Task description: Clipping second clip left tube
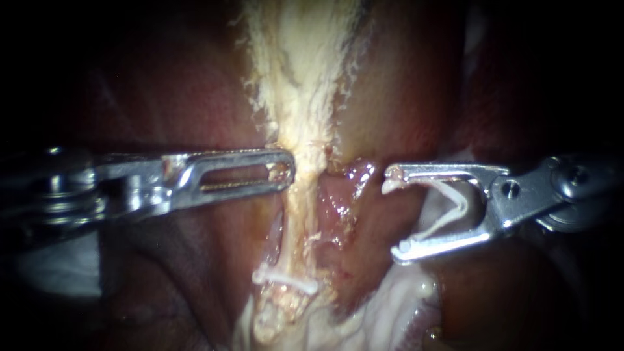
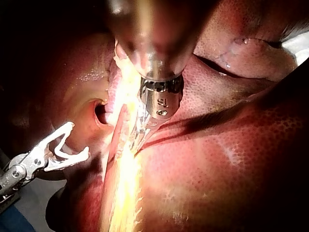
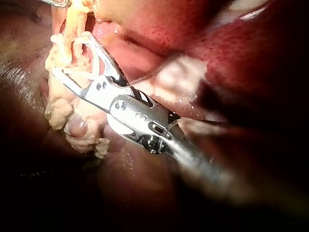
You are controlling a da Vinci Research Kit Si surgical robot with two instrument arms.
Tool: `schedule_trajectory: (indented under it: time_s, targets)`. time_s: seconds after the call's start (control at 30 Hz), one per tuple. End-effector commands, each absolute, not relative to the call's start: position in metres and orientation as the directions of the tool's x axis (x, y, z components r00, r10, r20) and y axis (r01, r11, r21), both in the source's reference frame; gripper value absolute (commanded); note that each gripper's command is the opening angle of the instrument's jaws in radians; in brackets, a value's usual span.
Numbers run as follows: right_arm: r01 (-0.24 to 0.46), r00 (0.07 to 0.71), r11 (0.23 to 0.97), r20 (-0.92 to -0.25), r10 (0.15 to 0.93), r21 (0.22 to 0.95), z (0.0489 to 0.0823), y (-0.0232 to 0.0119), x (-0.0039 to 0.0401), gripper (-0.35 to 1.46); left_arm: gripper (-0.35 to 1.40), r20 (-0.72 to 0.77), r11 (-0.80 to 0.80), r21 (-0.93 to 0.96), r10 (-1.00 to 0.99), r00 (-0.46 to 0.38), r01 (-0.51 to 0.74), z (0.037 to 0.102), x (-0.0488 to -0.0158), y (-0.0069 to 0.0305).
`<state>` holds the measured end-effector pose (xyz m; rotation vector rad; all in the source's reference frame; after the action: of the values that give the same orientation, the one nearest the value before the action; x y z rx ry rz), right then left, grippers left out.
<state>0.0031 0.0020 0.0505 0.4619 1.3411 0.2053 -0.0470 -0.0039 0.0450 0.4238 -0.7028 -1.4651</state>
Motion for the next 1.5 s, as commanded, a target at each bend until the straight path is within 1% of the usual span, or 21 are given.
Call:
schedule_trajectory:
  time_s: [0.03,0.27,0.57,0.63,0.73,0.87,1.17,1.5]
  targets:
    - [0.119,0.227,0.893,-0.887,0.402,0.435,0.0504,0.0020,0.0031,0.60,-0.35,0.172,0.085,0.655,-0.984,-0.038,0.751,0.0450,-0.0470,-0.0039]
    - [0.120,0.227,0.894,-0.889,0.399,0.432,0.0505,0.0015,0.0033,0.60,-0.35,0.168,0.084,0.656,-0.985,-0.037,0.750,0.0439,-0.0465,-0.0040]
    - [0.136,0.216,0.896,-0.895,0.391,0.424,0.0513,-0.0001,0.0052,0.60,-0.35,0.173,0.076,0.648,-0.984,-0.049,0.758,0.0401,-0.0432,-0.0031]
    - [0.144,0.219,0.885,-0.886,0.408,0.443,0.0516,-0.0006,0.0060,0.60,-0.35,0.181,0.074,0.643,-0.982,-0.057,0.762,0.0395,-0.0424,-0.0033]
    - [0.154,0.239,0.880,-0.881,0.408,0.450,0.0521,-0.0014,0.0076,0.60,-0.35,0.180,0.074,0.643,-0.982,-0.056,0.762,0.0389,-0.0418,-0.0036]
    - [0.167,0.271,0.864,-0.864,0.424,0.476,0.0531,-0.0025,0.0099,0.60,-0.35,0.181,0.072,0.645,-0.981,-0.062,0.760,0.0380,-0.0417,-0.0038]
    - [0.180,0.273,0.834,-0.841,0.467,0.522,0.0567,-0.0043,0.0142,0.60,-0.35,0.181,0.069,0.644,-0.981,-0.064,0.762,0.0373,-0.0417,-0.0042]
    - [0.162,0.299,0.822,-0.821,0.487,0.546,0.0595,-0.0043,0.0162,0.60,-0.35,0.183,0.067,0.644,-0.981,-0.068,0.762,0.0367,-0.0417,-0.0046]
